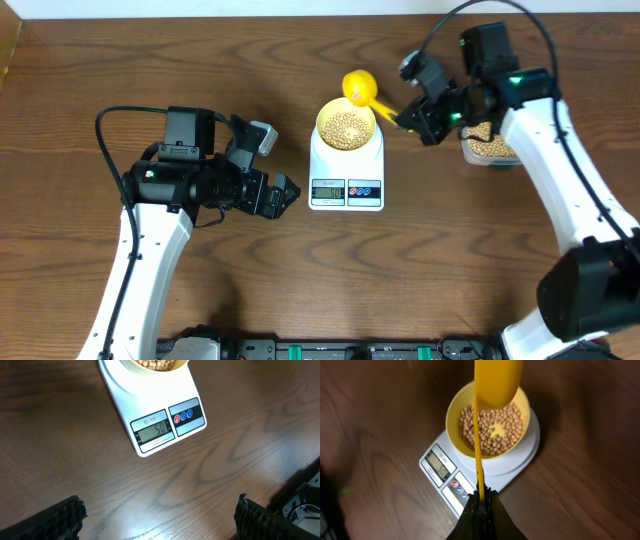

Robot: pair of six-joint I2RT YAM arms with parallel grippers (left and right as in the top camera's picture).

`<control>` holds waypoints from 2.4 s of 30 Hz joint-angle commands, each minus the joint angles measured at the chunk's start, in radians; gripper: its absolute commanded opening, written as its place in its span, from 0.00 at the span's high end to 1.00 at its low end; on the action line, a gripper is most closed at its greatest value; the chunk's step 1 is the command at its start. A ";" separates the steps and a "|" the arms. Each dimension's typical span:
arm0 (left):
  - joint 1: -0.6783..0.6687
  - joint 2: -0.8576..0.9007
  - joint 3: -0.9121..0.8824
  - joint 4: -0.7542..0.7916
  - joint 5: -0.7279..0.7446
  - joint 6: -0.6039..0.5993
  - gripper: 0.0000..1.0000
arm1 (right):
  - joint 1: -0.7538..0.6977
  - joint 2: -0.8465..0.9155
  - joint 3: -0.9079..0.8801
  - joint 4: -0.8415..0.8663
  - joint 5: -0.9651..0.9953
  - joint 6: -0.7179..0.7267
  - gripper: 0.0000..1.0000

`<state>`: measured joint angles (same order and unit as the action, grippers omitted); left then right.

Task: Scoop item into bowl and weigh 50g on scale
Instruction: 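Carry the yellow scoop with the right gripper back to the tub, then lower the scoop into the tub and open the right gripper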

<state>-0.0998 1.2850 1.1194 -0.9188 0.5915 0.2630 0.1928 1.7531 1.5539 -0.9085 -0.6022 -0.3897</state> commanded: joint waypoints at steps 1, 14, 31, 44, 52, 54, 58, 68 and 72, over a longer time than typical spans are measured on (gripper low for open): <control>0.005 0.003 -0.005 -0.003 -0.009 0.006 0.02 | -0.047 -0.038 -0.003 -0.002 -0.101 0.039 0.99; 0.005 0.003 -0.005 -0.003 -0.008 0.006 0.02 | -0.347 -0.089 -0.003 -0.234 -0.123 0.033 0.99; 0.005 0.003 -0.005 -0.003 -0.009 0.006 0.02 | -0.552 -0.084 -0.004 -0.349 0.249 0.046 0.99; 0.005 0.003 -0.005 -0.003 -0.009 0.006 0.02 | -0.492 -0.072 -0.026 -0.335 0.409 0.161 0.99; 0.005 0.003 -0.005 -0.003 -0.009 0.006 0.02 | -0.460 -0.072 -0.095 -0.284 0.409 0.162 0.83; 0.005 0.003 -0.005 -0.003 -0.009 0.006 0.02 | -0.456 -0.072 -0.095 -0.284 0.409 0.180 0.63; 0.005 0.003 -0.005 -0.003 -0.009 0.006 0.02 | -0.455 -0.072 -0.095 -0.285 0.409 0.196 0.07; 0.005 0.003 -0.005 -0.003 -0.009 0.006 0.02 | -0.456 -0.074 -0.095 -0.272 0.433 0.236 0.01; 0.005 0.003 -0.005 -0.003 -0.009 0.006 0.02 | -0.455 -0.100 -0.093 -0.230 0.439 0.241 0.01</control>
<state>-0.0998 1.2850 1.1194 -0.9188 0.5915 0.2630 -0.2695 1.6863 1.4643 -1.1564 -0.1753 -0.1673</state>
